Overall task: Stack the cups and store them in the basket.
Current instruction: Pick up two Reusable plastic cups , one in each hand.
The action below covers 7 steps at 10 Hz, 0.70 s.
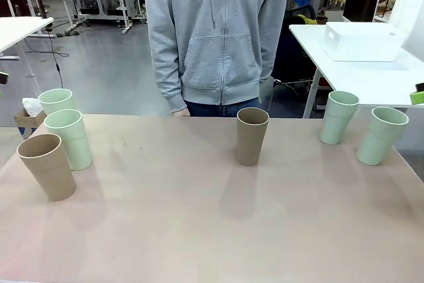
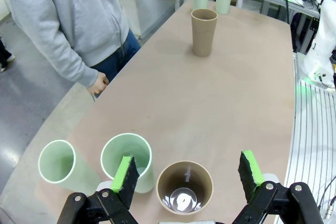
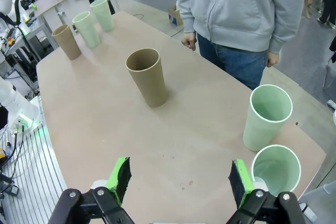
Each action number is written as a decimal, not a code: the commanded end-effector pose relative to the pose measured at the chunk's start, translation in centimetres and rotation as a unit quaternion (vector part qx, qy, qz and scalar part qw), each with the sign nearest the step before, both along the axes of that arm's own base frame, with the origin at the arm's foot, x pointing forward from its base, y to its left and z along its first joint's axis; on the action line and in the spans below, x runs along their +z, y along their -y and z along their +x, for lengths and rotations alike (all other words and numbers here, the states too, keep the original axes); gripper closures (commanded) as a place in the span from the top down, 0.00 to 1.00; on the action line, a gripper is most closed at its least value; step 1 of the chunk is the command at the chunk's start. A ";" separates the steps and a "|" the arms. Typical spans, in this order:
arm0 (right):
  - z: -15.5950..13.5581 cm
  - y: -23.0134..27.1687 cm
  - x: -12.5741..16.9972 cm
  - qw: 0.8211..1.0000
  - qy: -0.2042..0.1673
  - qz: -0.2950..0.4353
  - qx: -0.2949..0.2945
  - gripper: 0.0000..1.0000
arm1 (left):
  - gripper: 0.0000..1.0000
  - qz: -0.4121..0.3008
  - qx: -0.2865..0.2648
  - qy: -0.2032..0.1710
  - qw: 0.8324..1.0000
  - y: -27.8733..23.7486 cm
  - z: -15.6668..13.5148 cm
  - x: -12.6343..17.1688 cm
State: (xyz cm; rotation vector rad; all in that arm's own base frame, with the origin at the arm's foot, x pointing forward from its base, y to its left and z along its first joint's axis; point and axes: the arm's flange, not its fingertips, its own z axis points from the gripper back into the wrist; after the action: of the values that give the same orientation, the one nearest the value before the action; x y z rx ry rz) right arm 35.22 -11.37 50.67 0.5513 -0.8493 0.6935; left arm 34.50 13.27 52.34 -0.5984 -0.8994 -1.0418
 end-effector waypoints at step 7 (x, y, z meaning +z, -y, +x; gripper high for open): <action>2.6 4.4 1.2 0.998 0.038 0.045 0.023 1.00 | 1.00 -0.024 0.006 0.011 1.000 -3.0 4.5 1.7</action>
State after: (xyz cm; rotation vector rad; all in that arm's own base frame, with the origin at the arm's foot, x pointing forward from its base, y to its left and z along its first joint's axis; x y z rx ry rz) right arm 35.82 -13.13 51.44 0.5710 -0.8790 0.6832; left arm 36.31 14.60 53.10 -0.5922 -0.9101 -1.0139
